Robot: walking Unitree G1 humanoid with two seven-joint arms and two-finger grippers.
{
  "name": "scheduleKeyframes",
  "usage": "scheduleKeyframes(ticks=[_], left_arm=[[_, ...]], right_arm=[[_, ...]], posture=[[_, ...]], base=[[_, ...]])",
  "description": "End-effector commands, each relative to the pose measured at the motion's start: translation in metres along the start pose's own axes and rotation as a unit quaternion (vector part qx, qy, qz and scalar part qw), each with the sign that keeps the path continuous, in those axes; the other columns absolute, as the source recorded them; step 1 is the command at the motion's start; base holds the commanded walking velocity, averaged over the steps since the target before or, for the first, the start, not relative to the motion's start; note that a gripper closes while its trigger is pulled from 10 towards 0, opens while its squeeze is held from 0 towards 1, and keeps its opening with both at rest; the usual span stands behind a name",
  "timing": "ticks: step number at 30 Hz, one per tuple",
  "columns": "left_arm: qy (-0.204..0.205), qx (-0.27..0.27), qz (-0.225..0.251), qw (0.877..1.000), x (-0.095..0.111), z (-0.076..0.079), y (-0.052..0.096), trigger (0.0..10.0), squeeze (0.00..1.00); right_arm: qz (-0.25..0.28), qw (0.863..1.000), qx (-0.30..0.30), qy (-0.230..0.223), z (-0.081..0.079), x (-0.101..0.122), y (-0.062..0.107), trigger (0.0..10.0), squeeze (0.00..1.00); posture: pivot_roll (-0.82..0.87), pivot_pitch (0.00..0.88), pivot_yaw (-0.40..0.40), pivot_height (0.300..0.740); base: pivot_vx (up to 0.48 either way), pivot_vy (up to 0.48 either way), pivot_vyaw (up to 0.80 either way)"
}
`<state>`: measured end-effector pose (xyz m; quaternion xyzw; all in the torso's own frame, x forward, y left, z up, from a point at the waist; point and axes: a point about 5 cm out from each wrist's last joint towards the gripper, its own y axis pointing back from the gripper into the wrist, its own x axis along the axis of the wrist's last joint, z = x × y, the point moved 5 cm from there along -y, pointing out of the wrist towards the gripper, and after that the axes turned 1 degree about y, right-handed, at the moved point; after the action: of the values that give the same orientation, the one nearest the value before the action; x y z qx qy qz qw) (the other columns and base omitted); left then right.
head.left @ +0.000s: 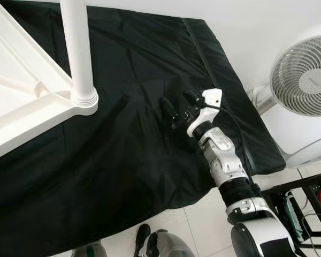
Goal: Building children table
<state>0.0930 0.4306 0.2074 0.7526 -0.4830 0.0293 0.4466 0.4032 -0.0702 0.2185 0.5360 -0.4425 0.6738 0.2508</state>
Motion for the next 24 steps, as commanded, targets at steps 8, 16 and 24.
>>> scheduleKeyframes(ticks=[8, 16, 24], left_arm=[[0.006, 0.218, 0.057, 0.974, 0.022, -0.058, 0.004, 10.0, 0.00], [0.021, 0.145, 0.154, 0.977, 0.057, -0.048, 0.025, 10.0, 0.00], [-0.002, 0.223, 0.166, 0.961, 0.060, -0.087, 0.061, 10.0, 0.00]], right_arm=[[-0.005, 1.000, -0.016, 0.001, 0.008, -0.004, 0.005, 10.0, 0.00], [-0.006, 1.000, -0.021, 0.006, 0.013, -0.004, 0.007, 10.0, 0.00], [-0.006, 1.000, -0.018, 0.002, 0.011, -0.004, 0.005, 10.0, 0.00]], posture=[[0.41, 0.242, -0.216, 0.740], [0.39, 0.253, -0.211, 0.740], [0.41, 0.251, -0.216, 0.740]], base=[[0.000, 0.000, 0.00], [0.000, 0.000, 0.00], [0.000, 0.000, 0.00]])
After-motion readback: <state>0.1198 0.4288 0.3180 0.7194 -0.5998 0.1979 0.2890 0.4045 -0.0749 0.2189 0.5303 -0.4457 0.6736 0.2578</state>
